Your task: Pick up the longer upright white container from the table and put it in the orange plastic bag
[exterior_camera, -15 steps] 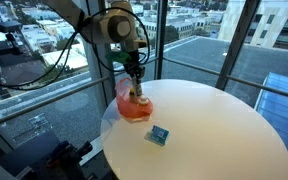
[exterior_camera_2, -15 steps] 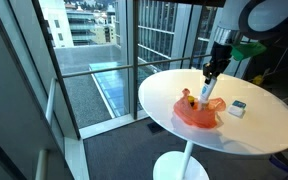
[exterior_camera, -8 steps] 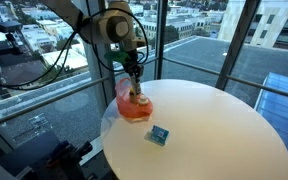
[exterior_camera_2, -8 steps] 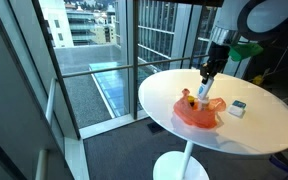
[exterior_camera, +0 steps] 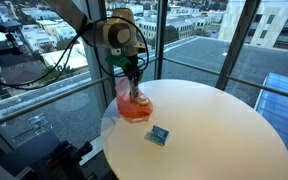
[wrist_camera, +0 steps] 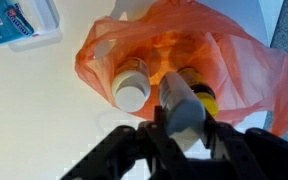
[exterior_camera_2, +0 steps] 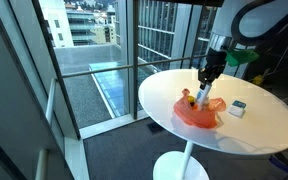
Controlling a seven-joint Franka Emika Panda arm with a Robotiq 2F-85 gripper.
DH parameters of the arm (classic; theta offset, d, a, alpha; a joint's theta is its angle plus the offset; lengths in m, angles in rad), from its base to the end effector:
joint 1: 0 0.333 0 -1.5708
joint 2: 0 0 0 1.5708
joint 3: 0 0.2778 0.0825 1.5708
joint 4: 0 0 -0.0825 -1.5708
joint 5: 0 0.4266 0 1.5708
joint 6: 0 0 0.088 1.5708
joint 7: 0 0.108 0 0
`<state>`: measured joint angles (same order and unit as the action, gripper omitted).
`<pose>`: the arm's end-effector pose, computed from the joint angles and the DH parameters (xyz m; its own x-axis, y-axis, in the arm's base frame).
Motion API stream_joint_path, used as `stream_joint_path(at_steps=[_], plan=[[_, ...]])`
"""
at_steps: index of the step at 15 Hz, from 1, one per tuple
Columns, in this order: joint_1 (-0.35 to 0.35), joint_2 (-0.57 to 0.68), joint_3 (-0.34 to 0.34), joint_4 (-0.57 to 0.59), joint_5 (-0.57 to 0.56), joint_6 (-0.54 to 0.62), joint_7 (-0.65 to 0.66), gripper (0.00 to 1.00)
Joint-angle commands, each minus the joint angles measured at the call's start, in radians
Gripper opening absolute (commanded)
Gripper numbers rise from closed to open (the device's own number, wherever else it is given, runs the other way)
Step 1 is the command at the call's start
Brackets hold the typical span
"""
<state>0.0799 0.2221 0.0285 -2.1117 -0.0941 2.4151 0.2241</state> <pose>0.6000 0.0648 0.2502 0.9948 -0.0467 0.0911 -0.0507 -0.9978 0.0425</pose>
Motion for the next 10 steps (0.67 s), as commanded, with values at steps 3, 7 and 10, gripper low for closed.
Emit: stream_joint_path(at_steps=[3,7,10], plan=[[-0.017,0.057,-0.003,0.042,0.055,0.004,-0.052,0.12],[-0.025,0.090,-0.013,0.057,0.058,0.002,-0.054,0.12],[-0.031,0.116,-0.013,0.074,0.068,-0.019,-0.052,0.12]])
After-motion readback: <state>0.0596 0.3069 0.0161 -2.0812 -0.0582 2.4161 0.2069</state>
